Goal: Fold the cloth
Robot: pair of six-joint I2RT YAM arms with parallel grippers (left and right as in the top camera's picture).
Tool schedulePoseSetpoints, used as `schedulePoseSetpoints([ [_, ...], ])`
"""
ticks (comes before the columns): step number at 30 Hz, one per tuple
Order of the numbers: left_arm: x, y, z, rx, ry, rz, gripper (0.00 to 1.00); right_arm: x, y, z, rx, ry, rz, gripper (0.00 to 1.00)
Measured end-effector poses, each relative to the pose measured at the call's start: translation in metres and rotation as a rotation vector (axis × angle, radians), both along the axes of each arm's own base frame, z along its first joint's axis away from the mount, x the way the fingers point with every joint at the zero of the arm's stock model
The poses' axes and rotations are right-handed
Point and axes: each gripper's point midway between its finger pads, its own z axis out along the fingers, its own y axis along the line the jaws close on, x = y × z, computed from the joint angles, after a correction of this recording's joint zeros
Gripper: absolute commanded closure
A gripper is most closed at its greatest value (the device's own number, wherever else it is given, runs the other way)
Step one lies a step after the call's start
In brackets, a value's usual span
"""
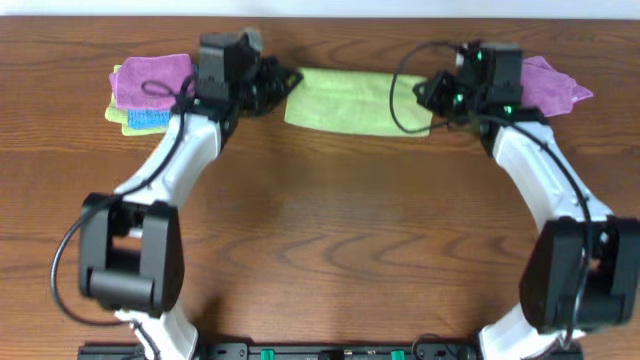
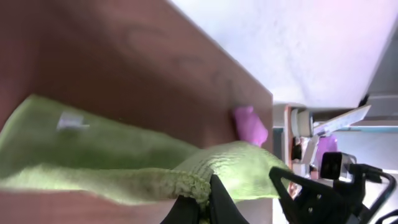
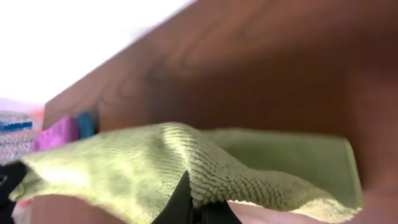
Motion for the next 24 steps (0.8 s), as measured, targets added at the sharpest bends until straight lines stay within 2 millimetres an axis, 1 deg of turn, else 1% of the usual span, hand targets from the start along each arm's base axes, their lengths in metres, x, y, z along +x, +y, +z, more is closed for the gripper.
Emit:
schedulePoseSetpoints([
  [2, 0.014, -0.003, 0.01, -0.009, -0.023, 0.001, 0.95, 0.015, 0.003, 0.022, 0.0, -0.056, 0.002, 0.99],
  [4, 0.021, -0.004, 0.019, -0.013, -0.036, 0.0, 0.94, 0.023, 0.004, 0.04, 0.0, -0.097, 0.001, 0.99],
  [5, 0.024, -0.004, 0.025, -0.012, -0.047, -0.001, 0.94, 0.028, 0.004, 0.053, 0.0, -0.127, -0.001, 0.99],
  [8, 0.028, 0.0, 0.04, -0.01, -0.066, -0.009, 0.94, 0.032, 0.003, 0.07, -0.005, -0.149, -0.004, 0.99],
  [10, 0.03, 0.003, 0.048, -0.012, -0.08, -0.017, 0.94, 0.029, 0.003, 0.069, -0.01, -0.132, 0.001, 0.99],
  [12, 0.029, 0.006, 0.051, -0.015, -0.079, -0.029, 0.95, 0.024, 0.004, 0.063, -0.02, -0.1, 0.009, 0.99],
  [14, 0.028, 0.007, 0.052, -0.021, -0.08, -0.045, 0.94, 0.019, 0.007, 0.057, -0.029, -0.076, 0.023, 0.99],
  [17, 0.024, 0.009, 0.05, -0.023, -0.073, -0.068, 0.94, 0.015, 0.016, 0.054, -0.043, -0.071, 0.054, 0.99],
  [20, 0.018, 0.01, 0.046, -0.028, -0.042, -0.094, 0.95, 0.009, 0.02, 0.048, -0.05, -0.04, 0.07, 0.99],
  [24, -0.001, 0.013, 0.026, -0.008, 0.067, -0.132, 0.94, -0.006, 0.02, 0.033, -0.069, 0.037, 0.095, 0.99],
])
